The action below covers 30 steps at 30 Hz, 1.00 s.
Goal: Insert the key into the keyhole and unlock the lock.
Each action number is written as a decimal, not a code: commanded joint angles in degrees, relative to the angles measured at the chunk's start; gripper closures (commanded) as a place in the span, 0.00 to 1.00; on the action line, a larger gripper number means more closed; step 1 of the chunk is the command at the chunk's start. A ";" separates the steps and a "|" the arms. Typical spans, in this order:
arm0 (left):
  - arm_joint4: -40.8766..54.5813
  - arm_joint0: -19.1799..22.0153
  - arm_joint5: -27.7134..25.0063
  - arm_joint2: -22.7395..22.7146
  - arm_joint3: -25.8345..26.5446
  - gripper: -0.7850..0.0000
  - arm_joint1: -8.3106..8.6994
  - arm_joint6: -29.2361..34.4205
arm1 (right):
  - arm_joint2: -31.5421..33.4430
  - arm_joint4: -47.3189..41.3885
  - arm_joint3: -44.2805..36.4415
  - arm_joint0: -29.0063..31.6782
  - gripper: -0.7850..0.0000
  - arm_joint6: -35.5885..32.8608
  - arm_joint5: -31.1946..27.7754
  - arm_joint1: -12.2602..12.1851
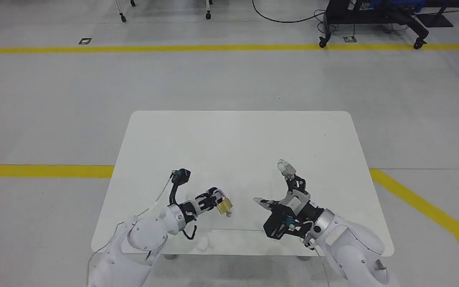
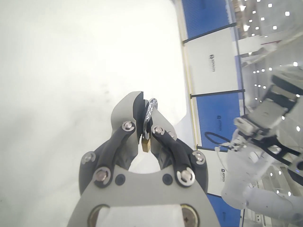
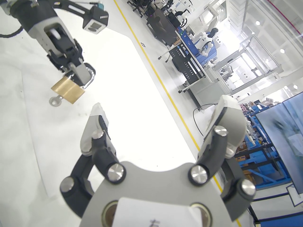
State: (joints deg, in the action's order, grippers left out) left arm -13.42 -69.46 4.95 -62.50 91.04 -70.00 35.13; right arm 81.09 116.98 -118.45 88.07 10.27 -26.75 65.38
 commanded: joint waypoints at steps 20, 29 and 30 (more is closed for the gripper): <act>-3.38 -5.58 -0.67 -6.65 12.13 0.00 1.15 -1.57 | 0.02 0.00 -0.01 0.01 0.00 0.01 0.00 0.00; -28.23 -26.64 -15.62 -26.99 28.66 0.00 4.29 -18.02 | 0.52 -3.67 0.99 -0.25 0.00 0.26 1.12 0.16; -28.99 -28.36 -17.26 -29.29 28.39 0.00 4.41 -20.80 | 1.78 -8.43 2.50 -0.70 0.00 0.68 1.48 0.29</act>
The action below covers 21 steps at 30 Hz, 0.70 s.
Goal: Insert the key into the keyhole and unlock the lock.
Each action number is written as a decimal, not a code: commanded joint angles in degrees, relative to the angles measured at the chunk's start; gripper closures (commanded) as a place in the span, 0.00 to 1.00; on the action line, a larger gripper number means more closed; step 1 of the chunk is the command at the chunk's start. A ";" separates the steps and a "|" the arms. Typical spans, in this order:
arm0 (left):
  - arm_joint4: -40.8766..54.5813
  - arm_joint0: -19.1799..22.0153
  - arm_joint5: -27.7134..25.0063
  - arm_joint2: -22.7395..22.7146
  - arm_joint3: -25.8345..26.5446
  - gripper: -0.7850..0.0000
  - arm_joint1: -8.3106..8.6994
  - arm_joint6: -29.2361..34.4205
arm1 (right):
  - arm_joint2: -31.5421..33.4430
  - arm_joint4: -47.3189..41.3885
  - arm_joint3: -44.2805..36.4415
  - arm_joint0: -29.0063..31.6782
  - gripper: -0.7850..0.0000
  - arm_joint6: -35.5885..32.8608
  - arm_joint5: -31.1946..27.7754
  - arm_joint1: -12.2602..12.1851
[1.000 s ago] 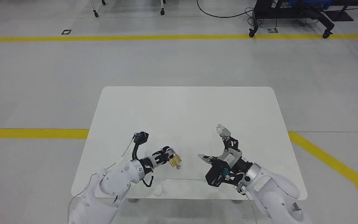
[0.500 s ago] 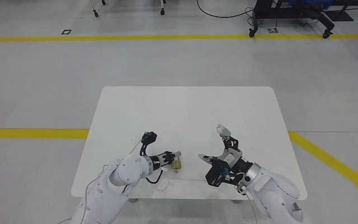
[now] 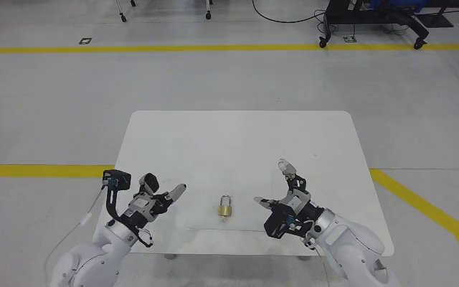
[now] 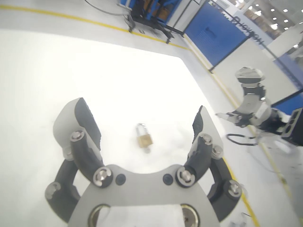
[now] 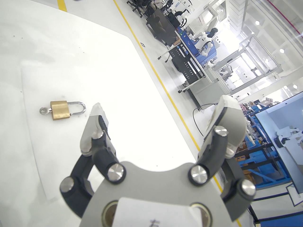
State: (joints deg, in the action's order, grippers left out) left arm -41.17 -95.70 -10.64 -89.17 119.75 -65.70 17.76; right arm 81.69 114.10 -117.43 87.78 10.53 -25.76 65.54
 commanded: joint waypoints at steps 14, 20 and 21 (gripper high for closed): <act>-1.66 -3.96 -0.73 -17.54 -7.04 0.00 0.38 -14.64 | 22.13 -48.38 22.86 -0.22 0.00 6.44 -6.72 -0.28; -1.65 -3.96 -0.73 -17.54 -7.04 0.00 0.37 -14.64 | 23.47 -49.22 24.09 0.31 0.00 10.30 -11.02 -0.51; -1.66 -3.96 -0.73 -17.54 -7.04 0.00 0.38 -14.64 | 23.44 -49.16 24.06 0.30 0.00 9.96 -10.80 -0.51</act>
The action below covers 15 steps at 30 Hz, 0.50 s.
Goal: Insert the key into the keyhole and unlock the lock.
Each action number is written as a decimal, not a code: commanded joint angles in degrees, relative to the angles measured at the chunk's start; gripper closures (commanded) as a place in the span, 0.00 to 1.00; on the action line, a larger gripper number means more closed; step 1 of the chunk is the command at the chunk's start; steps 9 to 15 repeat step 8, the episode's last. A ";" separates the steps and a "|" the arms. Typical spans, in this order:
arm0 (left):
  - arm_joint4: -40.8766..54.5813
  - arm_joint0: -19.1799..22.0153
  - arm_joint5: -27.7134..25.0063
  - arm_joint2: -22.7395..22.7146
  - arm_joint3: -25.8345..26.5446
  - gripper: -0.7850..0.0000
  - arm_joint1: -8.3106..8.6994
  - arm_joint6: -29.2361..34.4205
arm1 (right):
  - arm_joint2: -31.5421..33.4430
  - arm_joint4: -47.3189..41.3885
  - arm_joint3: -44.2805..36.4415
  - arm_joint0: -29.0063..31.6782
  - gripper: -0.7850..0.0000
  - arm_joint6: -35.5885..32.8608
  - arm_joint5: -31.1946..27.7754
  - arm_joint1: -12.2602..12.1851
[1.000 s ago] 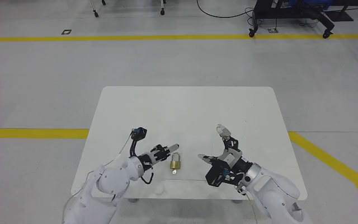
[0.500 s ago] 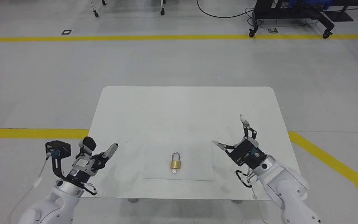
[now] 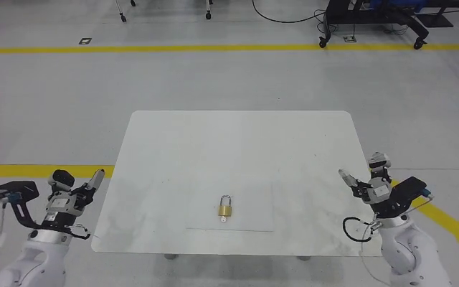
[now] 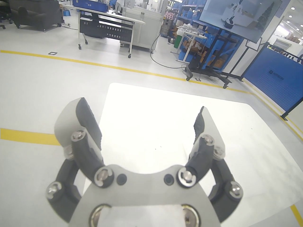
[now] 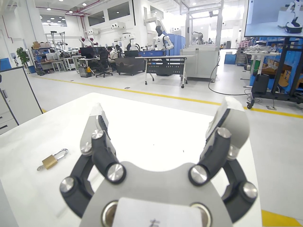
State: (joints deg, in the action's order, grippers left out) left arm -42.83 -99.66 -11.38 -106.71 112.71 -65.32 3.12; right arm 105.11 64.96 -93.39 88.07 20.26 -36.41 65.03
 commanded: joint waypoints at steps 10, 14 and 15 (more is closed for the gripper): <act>-2.57 0.04 0.87 1.16 -0.74 0.00 -0.04 -0.24 | -1.08 0.90 -0.79 0.88 0.00 -1.68 2.95 0.07; -2.57 0.04 0.87 1.16 -0.74 0.00 -0.04 -0.24 | -1.08 0.90 -0.79 0.88 0.00 -1.68 2.95 0.07; -2.57 0.04 0.87 1.16 -0.74 0.00 -0.04 -0.24 | -1.08 0.90 -0.79 0.88 0.00 -1.68 2.95 0.07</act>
